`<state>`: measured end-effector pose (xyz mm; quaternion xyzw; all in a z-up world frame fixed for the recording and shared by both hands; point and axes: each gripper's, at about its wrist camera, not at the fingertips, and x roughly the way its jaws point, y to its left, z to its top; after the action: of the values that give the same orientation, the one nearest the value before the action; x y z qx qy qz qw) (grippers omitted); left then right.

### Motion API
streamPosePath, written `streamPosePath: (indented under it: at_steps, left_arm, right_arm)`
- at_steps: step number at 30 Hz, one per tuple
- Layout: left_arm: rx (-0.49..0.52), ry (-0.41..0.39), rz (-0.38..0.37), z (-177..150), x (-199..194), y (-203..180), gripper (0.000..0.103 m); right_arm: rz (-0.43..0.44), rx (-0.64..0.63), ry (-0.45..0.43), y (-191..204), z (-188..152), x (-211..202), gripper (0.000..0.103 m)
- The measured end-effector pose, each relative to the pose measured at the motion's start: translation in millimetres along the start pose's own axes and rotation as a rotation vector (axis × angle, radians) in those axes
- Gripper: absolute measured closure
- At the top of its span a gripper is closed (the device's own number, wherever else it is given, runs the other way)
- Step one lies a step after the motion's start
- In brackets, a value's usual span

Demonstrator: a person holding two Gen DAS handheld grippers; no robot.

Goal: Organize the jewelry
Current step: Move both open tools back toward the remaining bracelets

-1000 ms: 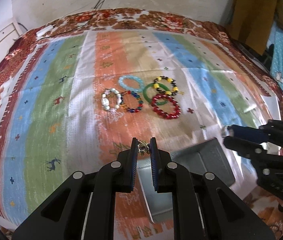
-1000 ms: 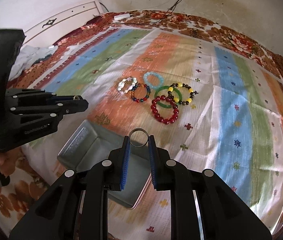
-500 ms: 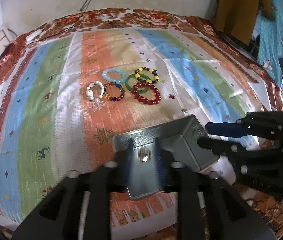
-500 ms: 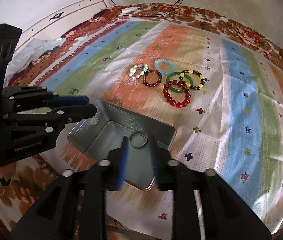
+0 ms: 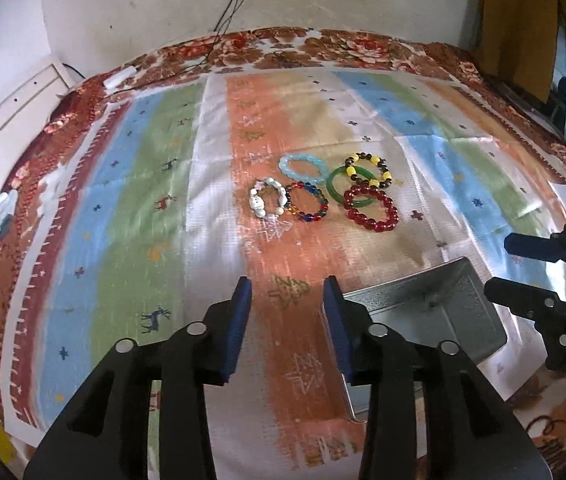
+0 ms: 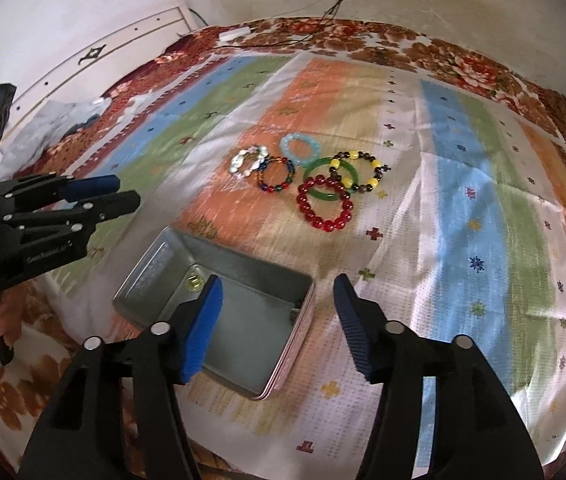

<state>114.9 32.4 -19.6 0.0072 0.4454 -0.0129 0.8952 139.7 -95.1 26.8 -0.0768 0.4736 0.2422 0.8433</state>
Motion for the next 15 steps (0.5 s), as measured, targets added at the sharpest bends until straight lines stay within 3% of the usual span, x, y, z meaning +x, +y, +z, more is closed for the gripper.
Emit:
streamPosePath:
  at_steps: [10,15]
  left_arm:
    - [-0.006,0.015,0.006,16.7,15.3,7.4,0.052]
    - [-0.032,0.031,-0.017,28.7,25.7,15.1,0.052]
  right_arm:
    - [-0.029,0.057,0.000,-19.5,17.5,14.7,0.044]
    - [-0.040,0.074,0.006,-29.5,26.7,23.6,0.044]
